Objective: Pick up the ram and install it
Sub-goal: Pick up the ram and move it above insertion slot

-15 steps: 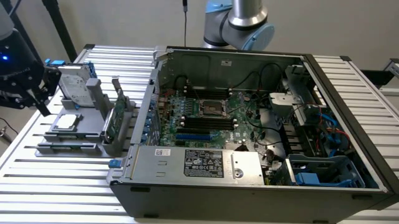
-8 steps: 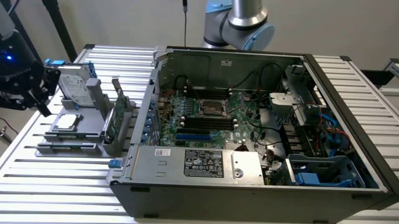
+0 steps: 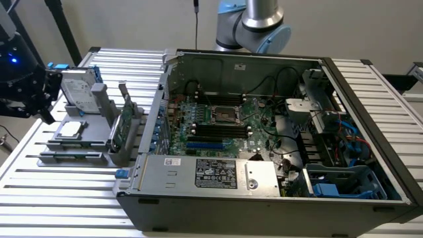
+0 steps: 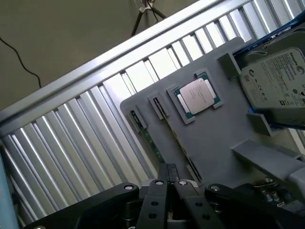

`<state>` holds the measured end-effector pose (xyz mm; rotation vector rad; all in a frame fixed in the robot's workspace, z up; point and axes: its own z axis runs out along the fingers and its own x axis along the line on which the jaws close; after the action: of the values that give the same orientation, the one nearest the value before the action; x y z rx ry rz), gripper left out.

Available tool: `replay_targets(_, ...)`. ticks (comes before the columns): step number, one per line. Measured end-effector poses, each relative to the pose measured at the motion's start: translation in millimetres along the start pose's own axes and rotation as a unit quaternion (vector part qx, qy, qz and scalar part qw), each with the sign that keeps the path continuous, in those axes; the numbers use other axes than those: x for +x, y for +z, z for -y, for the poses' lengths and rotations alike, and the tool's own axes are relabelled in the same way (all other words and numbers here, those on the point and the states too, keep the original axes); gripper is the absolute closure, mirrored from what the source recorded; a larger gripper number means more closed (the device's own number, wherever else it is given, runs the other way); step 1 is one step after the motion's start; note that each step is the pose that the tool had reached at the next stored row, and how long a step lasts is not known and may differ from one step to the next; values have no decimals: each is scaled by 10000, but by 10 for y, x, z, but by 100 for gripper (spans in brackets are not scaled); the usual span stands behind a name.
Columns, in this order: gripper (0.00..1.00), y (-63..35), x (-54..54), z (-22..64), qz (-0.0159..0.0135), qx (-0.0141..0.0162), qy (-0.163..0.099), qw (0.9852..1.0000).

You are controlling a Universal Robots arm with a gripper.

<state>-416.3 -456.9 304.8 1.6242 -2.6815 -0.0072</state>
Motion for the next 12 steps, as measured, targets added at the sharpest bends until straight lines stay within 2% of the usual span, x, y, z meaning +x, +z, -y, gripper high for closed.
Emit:
replay_targets(3, 89, 4, 0, 0, -2, 1, -270, 9996)
replay_targets(6, 89, 8, 0, 0, -4, 2, -547, 9985)
replay_targets(9, 89, 14, 0, 0, -6, 3, -816, 9967)
replay_targets(12, 89, 27, 0, 0, -6, 5, -1088, 9941)
